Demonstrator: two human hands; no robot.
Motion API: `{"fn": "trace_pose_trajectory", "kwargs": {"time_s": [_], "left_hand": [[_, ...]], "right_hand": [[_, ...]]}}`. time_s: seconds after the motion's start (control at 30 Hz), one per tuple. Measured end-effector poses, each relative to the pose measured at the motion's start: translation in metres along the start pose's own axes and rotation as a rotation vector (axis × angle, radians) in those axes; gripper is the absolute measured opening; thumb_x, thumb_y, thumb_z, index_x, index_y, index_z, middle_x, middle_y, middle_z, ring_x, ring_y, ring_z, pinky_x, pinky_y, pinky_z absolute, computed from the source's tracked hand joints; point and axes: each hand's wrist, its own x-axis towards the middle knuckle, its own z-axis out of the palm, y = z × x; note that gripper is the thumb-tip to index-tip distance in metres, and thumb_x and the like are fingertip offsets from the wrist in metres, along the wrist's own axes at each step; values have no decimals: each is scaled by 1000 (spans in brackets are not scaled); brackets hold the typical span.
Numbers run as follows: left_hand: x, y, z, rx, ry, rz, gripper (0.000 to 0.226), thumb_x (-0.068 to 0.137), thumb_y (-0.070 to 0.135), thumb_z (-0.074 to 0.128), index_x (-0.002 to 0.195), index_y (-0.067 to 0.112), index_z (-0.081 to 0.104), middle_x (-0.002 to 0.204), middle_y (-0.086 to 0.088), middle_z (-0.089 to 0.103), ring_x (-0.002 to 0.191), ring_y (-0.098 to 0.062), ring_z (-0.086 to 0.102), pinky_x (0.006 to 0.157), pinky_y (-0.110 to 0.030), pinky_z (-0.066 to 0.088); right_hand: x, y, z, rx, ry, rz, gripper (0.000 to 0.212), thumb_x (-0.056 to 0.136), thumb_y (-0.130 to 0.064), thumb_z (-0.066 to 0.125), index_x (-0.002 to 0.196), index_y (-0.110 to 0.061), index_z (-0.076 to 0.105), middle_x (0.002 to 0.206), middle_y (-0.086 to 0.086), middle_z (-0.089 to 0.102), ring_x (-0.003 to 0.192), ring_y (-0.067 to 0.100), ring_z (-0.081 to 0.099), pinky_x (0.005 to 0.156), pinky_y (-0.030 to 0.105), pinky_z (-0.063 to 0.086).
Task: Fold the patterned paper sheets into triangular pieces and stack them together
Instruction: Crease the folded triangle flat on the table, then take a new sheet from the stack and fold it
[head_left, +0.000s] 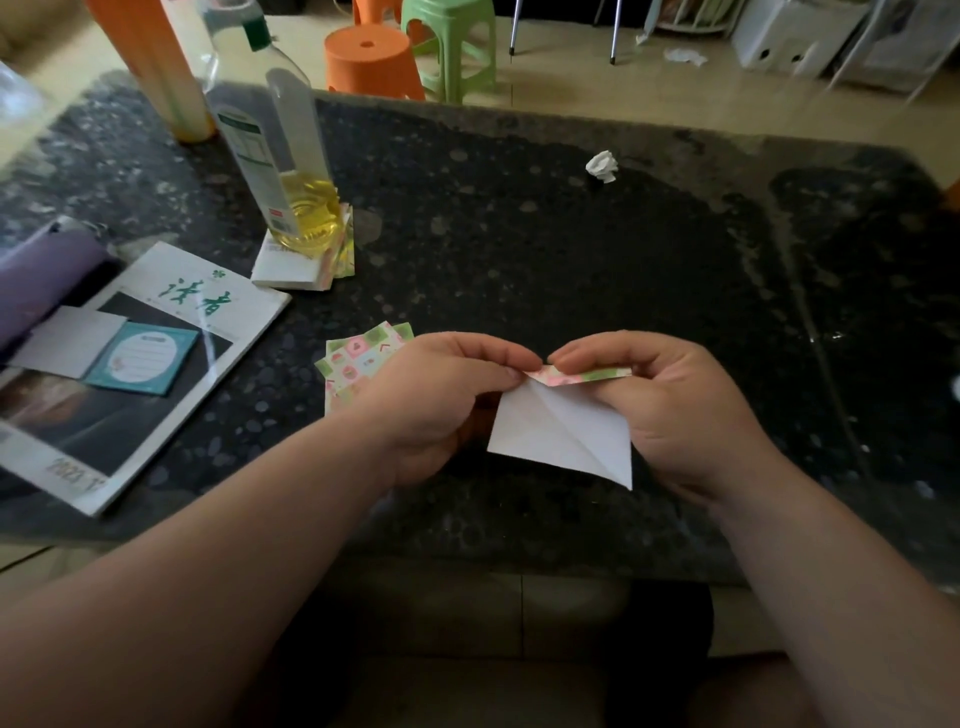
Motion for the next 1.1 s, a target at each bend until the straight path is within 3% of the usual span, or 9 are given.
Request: {"fn": "trace_pose_trajectory", "kwargs": {"time_s": [0.1, 0.2, 0.37, 0.43, 0.53, 0.67, 0.77, 0.9, 1.1], "left_hand": [[0, 0, -1, -89, -1, 2, 30, 95, -2, 55, 84, 7, 81, 94, -16, 78, 86, -27, 76, 69, -34, 59], [0, 0, -3, -142, -14, 33, 16, 94, 5, 64, 93, 1, 79, 96, -18, 77, 90, -28, 75, 79, -37, 61], [5, -4, -2, 64, 121, 98, 12, 86, 11, 80, 97, 15, 77, 91, -5, 79, 93, -24, 76, 82, -38, 61], [7, -6, -2, 123, 155, 129, 25, 82, 13, 84, 102, 20, 71, 89, -3, 79, 92, -23, 76, 88, -45, 60], [8, -7, -3, 181, 152, 147, 32, 79, 16, 86, 104, 23, 67, 87, -1, 78, 91, -21, 76, 90, -50, 60], [8, -10, -1, 236, 115, 117, 26, 80, 19, 85, 101, 23, 71, 89, 2, 79, 92, -17, 75, 89, -45, 60], [9, -12, 1, 97, 102, 33, 23, 81, 16, 84, 100, 19, 72, 92, -3, 79, 90, -22, 77, 80, -43, 62], [7, -11, 2, -58, 14, -103, 19, 87, 20, 77, 103, 9, 75, 98, -12, 78, 90, -27, 77, 75, -40, 60], [7, -14, 3, 172, -51, -24, 13, 94, 30, 71, 94, 24, 82, 99, -1, 79, 99, -22, 75, 91, -46, 60]], "right_hand": [[1, 0, 1, -9, -21, 28, 38, 95, -2, 62, 83, -31, 82, 101, -14, 76, 105, 11, 67, 96, 45, 57], [0, -2, 0, 0, -51, 61, 42, 92, 0, 56, 84, -32, 82, 98, -16, 75, 102, 8, 67, 97, 42, 55], [2, 1, -3, 251, -147, 141, 31, 66, -15, 57, 84, -22, 81, 112, 11, 72, 109, 34, 68, 97, 54, 56], [5, 4, -1, 160, -79, 119, 11, 79, -26, 74, 88, -22, 78, 103, 5, 75, 103, 27, 71, 88, 45, 59], [10, 8, 2, -64, 50, 132, 15, 90, -29, 77, 101, -31, 67, 99, -6, 73, 97, 11, 69, 82, 34, 58], [7, 5, 3, -213, -3, 136, 3, 89, -32, 77, 90, -31, 74, 87, -12, 73, 89, 5, 67, 74, 28, 54], [2, 3, 2, -200, -40, 116, 5, 86, -33, 79, 84, -30, 76, 79, -21, 72, 80, -4, 67, 67, 23, 50], [3, 1, 3, -189, -20, 89, 4, 87, -30, 78, 84, -28, 77, 79, -20, 72, 81, -7, 65, 70, 25, 51], [5, 4, 3, -133, -36, 122, 10, 92, -24, 74, 84, -27, 79, 84, -14, 76, 83, -1, 71, 74, 29, 58]]}}
